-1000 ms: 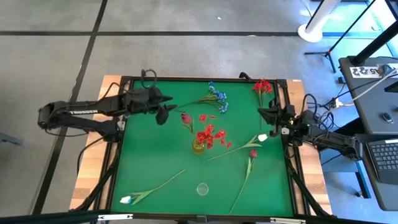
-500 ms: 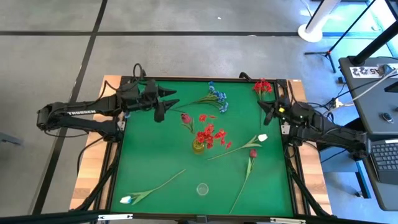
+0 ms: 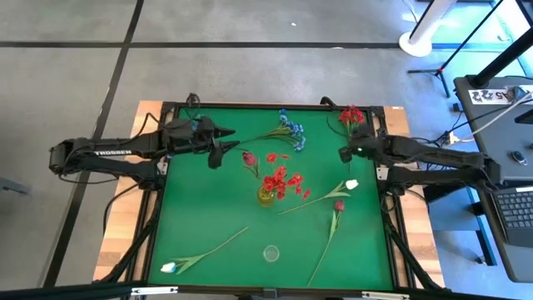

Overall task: Sort flowers into vase by color
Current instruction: Put the red flowers into the yellow vase

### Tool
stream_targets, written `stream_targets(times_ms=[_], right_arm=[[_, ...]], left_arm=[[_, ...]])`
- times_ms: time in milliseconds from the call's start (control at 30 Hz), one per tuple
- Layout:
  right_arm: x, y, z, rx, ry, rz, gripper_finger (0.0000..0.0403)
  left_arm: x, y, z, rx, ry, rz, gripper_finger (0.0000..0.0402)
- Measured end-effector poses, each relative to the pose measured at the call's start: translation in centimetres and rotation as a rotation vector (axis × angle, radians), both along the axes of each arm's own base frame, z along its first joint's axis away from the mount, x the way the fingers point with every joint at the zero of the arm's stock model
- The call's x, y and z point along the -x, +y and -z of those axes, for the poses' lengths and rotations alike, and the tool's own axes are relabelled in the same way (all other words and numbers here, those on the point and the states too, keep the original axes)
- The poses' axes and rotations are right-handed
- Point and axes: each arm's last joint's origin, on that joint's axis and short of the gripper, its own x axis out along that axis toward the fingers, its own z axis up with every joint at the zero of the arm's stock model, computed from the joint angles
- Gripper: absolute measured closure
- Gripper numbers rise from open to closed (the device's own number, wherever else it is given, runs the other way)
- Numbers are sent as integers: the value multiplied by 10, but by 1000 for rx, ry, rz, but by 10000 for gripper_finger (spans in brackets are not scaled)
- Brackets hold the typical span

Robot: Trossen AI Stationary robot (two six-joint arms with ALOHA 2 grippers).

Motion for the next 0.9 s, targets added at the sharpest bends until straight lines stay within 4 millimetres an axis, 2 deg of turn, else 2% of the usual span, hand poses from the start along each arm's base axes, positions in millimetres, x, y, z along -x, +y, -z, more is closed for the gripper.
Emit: stream_targets(times_ms=[167, 300, 433, 600, 767, 900], right_arm=[[0, -21, 17, -118, 86, 140, 275], [0, -42, 26, -205, 55, 236, 216], [2, -61, 35, -245, 66, 300, 180], [2, -83, 49, -264, 70, 358, 170], [-7, -103, 62, -309, -23, 302, 176], [-10, -112, 75, -337, -22, 291, 181]], left_arm=[[-3, -15, 4, 20, 5, 80, 179], [-4, -25, 3, 2, 5, 131, 179], [-5, -32, 4, -6, 10, 168, 179], [-5, -39, 4, -5, 16, 201, 179], [-5, -41, 6, -23, 38, 208, 179], [-4, -40, 7, -31, 56, 182, 179]])
